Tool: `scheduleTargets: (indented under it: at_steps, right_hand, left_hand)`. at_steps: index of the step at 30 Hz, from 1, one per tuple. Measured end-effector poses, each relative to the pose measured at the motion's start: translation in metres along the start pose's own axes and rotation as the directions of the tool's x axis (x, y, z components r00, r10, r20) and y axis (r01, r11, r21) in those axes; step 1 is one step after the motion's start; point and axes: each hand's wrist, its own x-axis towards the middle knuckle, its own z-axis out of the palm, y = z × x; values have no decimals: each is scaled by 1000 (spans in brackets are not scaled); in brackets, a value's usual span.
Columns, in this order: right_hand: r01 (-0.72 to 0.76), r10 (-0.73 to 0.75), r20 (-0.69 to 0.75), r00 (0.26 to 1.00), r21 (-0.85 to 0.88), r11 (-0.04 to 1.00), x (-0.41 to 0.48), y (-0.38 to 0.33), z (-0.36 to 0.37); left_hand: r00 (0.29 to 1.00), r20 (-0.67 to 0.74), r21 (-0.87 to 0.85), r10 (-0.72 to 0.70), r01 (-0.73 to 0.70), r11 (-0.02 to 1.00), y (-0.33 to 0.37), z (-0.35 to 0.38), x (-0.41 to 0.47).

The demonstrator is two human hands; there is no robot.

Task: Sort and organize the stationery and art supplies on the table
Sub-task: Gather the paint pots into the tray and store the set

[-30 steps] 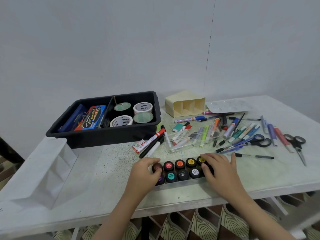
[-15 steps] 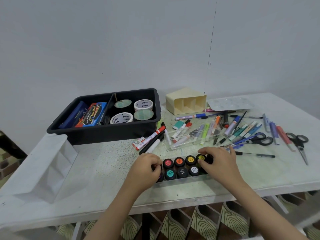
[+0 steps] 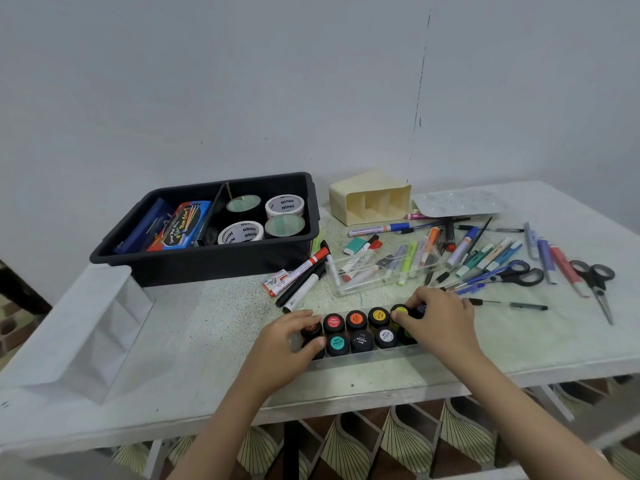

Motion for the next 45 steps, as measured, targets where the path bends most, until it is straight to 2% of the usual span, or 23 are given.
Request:
scheduleTargets:
  at_steps: [5,8,10,13,17,22,26,28,32,37,40,45]
  right_hand:
    - [57,-73,89,993,176,983,0,11,-4]
    - [192,-197,-6,980,252,949,-10,16,0]
    - [303,-306,-29,952,252,919,-21,12,2]
    - [439,-451,47,891,157,884,-31,-3,7]
    - [451,-460,90,883,104,887,-34,-8,15]
    - [539,-542,32,840,59,840,-45,1,22]
    - [465,-494,64,867,254,848,-29,0,15]
    - [441,-473,58,879,276,854,-11,1,7]
    - [462,-465,125,877,52,885,48,5,-9]
    - [477,-362,407,839,-228,849,110,14,-17]
    - [486,-319,480,817,-277,829,125,19,-14]
    - [481,-349,421,837,-264,836,134,20,-19]
  left_hand:
    - [996,70,21,47,-48,999,-6,-3,-3]
    - [997,52,7,59,-60,998,-6,-1,-3]
    - [996,42,26,80,-81,996,-5,2,-3]
    - [993,56,30,109,-110,993,-4,6,-3]
    - [993,73,-17,97,-96,995,-8,6,-3]
    - [994,81,-107,72,-63,992,-10,7,-5]
    - [995,71,-117,69,-60,991,-10,7,-5]
    - [997,44,-114,69,-63,992,-6,4,0]
    - [999,25,-109,46,-43,993,7,2,17]
    - [992,121,-78,44,-34,996,6,7,20]
    - [995,100,-140,16,-2,990,1,8,10]
    - [998,59,-225,-38,50,973,-6,3,-6]
